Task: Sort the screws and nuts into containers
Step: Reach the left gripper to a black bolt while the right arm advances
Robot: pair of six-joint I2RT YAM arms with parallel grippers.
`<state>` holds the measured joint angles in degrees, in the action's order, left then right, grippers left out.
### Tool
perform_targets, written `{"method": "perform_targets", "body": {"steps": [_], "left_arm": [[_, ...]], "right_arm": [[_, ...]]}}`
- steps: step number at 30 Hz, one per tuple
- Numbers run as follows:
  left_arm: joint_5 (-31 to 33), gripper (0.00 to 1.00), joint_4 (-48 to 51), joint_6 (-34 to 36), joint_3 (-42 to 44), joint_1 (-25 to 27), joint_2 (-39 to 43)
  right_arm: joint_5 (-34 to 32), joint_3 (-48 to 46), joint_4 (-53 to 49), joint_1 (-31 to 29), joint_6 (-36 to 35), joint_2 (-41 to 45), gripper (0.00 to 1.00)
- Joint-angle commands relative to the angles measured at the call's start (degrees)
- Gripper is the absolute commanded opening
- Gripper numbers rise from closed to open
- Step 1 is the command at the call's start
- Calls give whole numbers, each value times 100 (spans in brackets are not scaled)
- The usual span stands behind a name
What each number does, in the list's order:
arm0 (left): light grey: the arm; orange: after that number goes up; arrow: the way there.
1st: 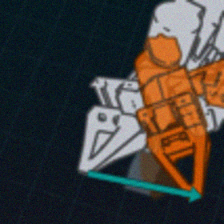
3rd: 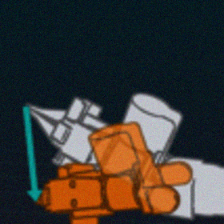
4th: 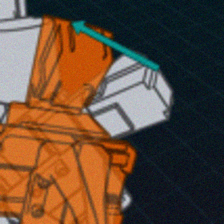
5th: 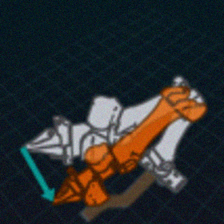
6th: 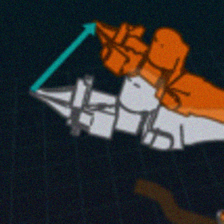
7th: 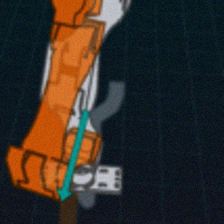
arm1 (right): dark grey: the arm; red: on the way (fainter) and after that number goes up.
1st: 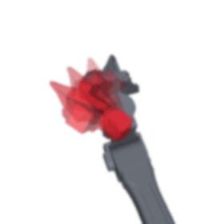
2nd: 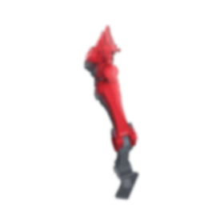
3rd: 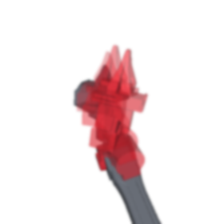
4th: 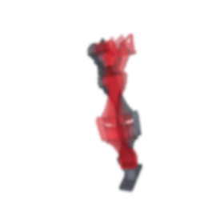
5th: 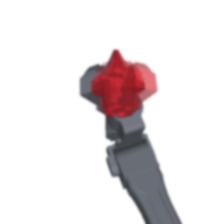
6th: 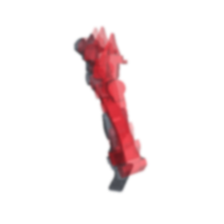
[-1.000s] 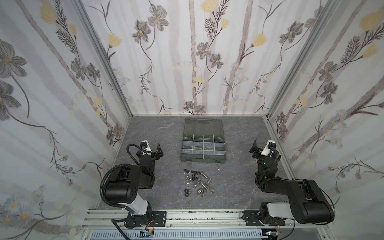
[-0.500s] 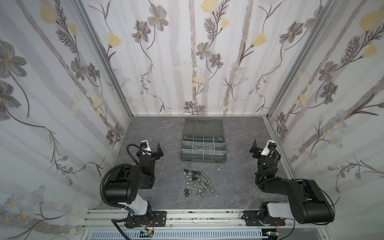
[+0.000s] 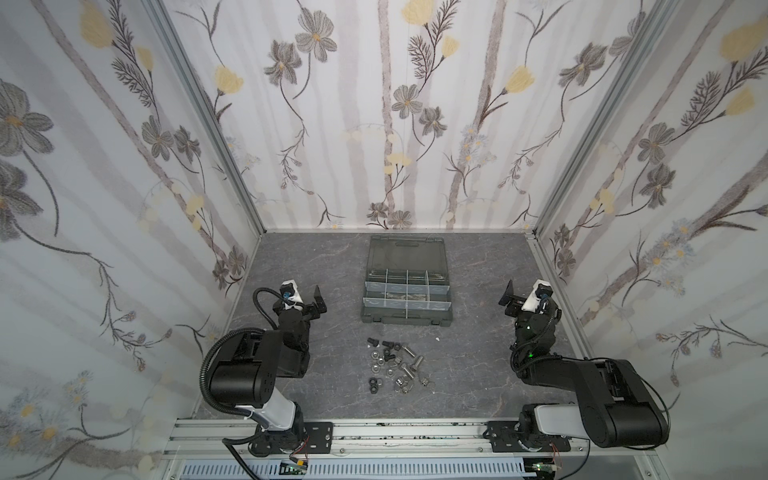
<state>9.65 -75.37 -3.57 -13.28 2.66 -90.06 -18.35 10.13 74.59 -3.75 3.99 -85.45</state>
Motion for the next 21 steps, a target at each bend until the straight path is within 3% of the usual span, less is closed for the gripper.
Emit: {"method": "perform_targets", "body": {"steps": [1,3,6,9,12,16,21], "left_arm": [[276,100,353,59,-10,93,567],[435,100,1566,129,-313,295,1292],[229,100,3815,-435,-1101,421,2313],[-64,100,5077,-805,-1450,689,2991],[-295,100,6092,-1137,-1558,1015,3409],[-617,100,7067,-1663,-1517,1381,3678],[-451,97,7534,-2215,-1348,2080,3932]], "right_arm": [[114,-30,-101,-69,-155,529,100],[151,227,-1399,-96,15,1229,100],[463,994,-3823,-140,505,2111,100],[888,1435,-5306,-322,1000,2781,100],[2006,1500,-6031,-465,1469,3297,100],[2091,1588,-7027,-1013,1890,3780,100],[2178,1332,-7442,-1506,2225,4234,100]]}}
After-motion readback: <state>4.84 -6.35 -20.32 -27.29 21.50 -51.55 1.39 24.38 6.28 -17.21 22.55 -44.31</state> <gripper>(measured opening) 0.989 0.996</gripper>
